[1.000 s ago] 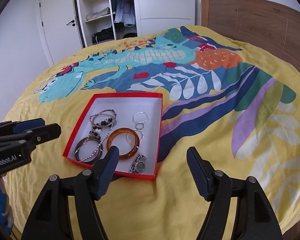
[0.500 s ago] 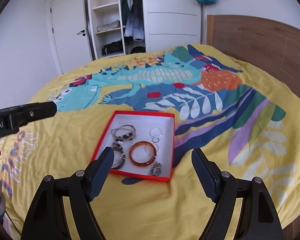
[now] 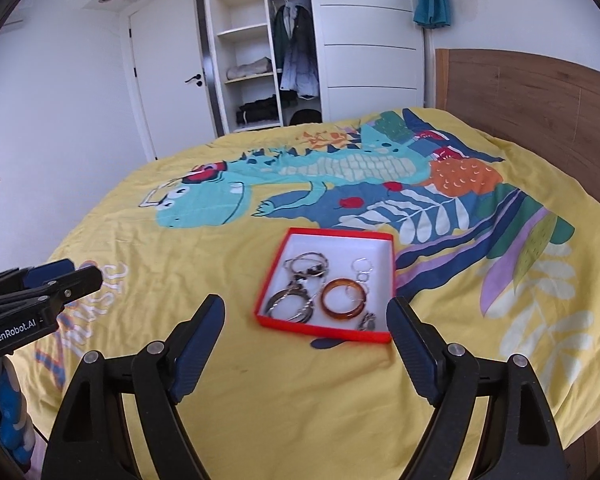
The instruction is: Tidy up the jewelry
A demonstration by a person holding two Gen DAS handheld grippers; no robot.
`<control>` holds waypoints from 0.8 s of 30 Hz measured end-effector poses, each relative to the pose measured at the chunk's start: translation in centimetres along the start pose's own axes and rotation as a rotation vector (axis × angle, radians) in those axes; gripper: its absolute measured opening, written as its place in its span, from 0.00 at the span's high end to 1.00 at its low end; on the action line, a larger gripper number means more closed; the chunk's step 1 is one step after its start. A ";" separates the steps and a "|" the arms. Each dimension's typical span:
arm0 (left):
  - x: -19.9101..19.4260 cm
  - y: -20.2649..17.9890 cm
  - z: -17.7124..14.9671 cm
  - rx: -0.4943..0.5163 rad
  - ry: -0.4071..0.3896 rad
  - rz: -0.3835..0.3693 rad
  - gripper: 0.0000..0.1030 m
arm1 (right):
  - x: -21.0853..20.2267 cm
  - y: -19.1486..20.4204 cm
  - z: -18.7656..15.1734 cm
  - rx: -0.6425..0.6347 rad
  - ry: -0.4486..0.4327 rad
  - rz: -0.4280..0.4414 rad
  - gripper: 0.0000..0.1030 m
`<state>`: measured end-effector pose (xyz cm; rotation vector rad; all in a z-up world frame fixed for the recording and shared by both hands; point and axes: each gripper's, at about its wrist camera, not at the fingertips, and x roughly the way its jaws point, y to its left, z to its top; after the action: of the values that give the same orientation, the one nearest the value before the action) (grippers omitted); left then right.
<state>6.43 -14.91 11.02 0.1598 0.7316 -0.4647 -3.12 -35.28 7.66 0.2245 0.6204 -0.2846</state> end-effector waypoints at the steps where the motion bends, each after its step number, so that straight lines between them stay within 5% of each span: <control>1: -0.6 0.8 -0.6 -0.010 -0.006 0.020 0.49 | -0.3 0.3 -0.3 0.006 -0.001 0.004 0.17; 13: -5.0 7.1 -6.6 -0.081 -0.011 0.123 0.49 | -2.3 4.2 -3.6 -0.020 0.023 0.026 0.13; 24: -6.9 8.9 -10.6 -0.103 -0.005 0.180 0.49 | -4.3 6.0 -5.8 -0.080 0.031 0.021 0.07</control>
<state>-0.37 -1.37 7.72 0.1270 0.7272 -0.2555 -7.60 -27.12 6.38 0.1590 0.6581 -0.2359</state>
